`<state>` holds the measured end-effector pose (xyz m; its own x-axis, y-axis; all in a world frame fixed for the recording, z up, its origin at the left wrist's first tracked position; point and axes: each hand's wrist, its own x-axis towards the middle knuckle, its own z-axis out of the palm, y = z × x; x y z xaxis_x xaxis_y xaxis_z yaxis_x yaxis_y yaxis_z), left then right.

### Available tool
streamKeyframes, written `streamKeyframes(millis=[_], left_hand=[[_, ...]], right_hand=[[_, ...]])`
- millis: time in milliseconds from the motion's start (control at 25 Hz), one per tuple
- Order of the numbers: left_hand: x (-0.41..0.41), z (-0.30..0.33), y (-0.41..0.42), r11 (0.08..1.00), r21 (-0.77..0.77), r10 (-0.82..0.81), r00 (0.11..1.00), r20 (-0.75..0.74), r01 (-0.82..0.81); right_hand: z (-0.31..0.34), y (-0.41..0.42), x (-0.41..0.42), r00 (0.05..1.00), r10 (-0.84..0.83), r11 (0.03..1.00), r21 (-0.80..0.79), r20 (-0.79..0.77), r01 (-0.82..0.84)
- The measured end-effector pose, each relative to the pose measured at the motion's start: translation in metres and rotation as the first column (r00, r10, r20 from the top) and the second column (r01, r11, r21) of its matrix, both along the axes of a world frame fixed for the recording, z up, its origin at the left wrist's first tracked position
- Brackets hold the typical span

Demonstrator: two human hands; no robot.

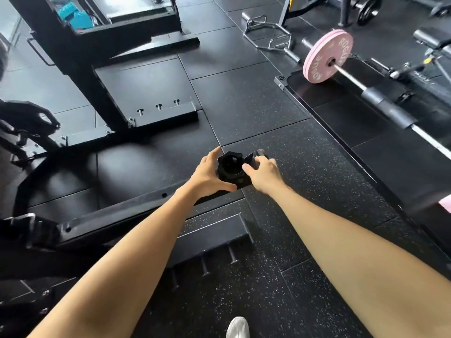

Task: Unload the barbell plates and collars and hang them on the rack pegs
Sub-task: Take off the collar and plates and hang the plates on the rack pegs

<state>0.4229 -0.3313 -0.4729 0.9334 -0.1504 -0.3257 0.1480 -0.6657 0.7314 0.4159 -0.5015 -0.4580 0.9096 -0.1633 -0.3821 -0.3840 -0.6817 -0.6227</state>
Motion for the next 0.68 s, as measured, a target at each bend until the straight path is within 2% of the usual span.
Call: streamKeyframes(millis=[120, 200, 400, 680], left_hand=[[-0.022, 0.020, 0.006, 0.998, 0.062, 0.020, 0.997, 0.077, -0.024], [-0.044, 0.036, 0.008, 0.997, 0.073, 0.019, 0.993, 0.114, -0.027], [-0.119, 0.071, 0.012, 0.997, 0.072, 0.013, 0.978, 0.208, -0.028], [-0.284, 0.125, 0.018, 0.996, 0.034, 0.065, 0.937, 0.342, -0.082]], right_hand=[[0.016, -0.008, -0.027, 0.982, 0.150, 0.979, -0.154, 0.113, -0.131], [0.030, -0.011, -0.050, 0.965, 0.218, 0.961, -0.203, 0.147, -0.186], [0.066, -0.016, -0.125, 0.926, 0.308, 0.932, -0.262, 0.219, -0.249], [0.125, -0.021, -0.286, 0.862, 0.394, 0.903, -0.311, 0.319, -0.298]])
